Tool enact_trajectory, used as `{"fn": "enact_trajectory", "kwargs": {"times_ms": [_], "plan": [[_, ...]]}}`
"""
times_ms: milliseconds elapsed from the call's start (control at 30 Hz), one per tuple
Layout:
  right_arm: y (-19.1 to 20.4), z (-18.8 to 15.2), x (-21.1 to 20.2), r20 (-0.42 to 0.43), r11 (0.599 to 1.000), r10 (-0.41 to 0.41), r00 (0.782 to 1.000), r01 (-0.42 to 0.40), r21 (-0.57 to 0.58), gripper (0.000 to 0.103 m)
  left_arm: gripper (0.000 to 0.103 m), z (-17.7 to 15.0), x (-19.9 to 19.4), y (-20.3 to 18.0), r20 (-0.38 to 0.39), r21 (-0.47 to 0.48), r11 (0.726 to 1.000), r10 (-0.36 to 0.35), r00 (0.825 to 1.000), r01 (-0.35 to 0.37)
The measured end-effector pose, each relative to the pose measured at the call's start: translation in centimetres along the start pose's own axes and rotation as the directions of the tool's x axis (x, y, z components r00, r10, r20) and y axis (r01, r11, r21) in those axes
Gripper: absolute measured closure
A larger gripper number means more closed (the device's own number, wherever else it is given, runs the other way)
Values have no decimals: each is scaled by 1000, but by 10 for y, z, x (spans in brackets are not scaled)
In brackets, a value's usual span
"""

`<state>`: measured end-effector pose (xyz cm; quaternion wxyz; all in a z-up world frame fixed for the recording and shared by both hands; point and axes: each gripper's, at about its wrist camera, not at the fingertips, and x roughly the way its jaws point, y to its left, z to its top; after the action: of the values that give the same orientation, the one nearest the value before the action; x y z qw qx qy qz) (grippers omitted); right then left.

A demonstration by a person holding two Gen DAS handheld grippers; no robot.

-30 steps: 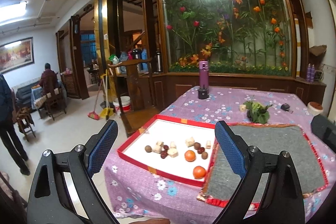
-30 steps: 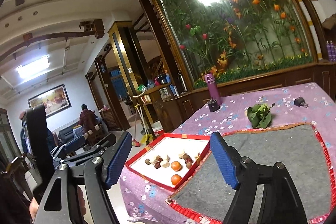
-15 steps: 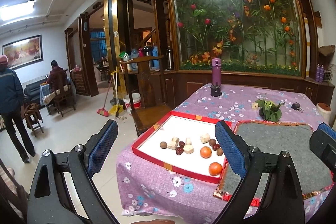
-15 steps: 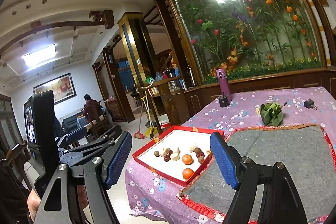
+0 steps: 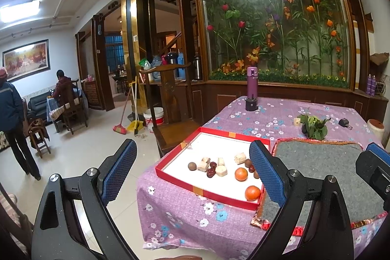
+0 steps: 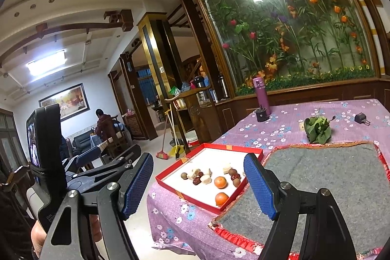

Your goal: Organize fruits

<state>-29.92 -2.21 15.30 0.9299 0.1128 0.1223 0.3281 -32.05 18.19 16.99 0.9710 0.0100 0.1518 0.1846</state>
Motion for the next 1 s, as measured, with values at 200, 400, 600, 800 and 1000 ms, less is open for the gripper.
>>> {"fn": "enact_trajectory", "kwargs": {"times_ms": [200, 400, 600, 800, 1000], "plan": [[5, -2, 2, -7, 1000, 5, 1000, -5, -18, 28, 9, 0, 0, 1, -2, 3, 1000, -2, 1000, 2], [7, -3, 6, -15, 1000, 10, 1000, -10, -19, 28, 9, -1, -1, 3, -6, -1, 1000, -7, 1000, 7], [11, -4, 10, -19, 999, 12, 1000, -13, -30, 28, 9, -1, -1, 5, -5, -3, 1000, -12, 1000, 12], [12, -5, 12, -14, 1000, 7, 1000, -7, -28, 28, 9, -1, -4, 6, -8, -5, 1000, -19, 1000, 19], [14, -5, 11, -16, 1000, 8, 1000, -8, -29, 28, 9, -1, -6, 7, -14, -9, 1000, -29, 999, 29]]}}
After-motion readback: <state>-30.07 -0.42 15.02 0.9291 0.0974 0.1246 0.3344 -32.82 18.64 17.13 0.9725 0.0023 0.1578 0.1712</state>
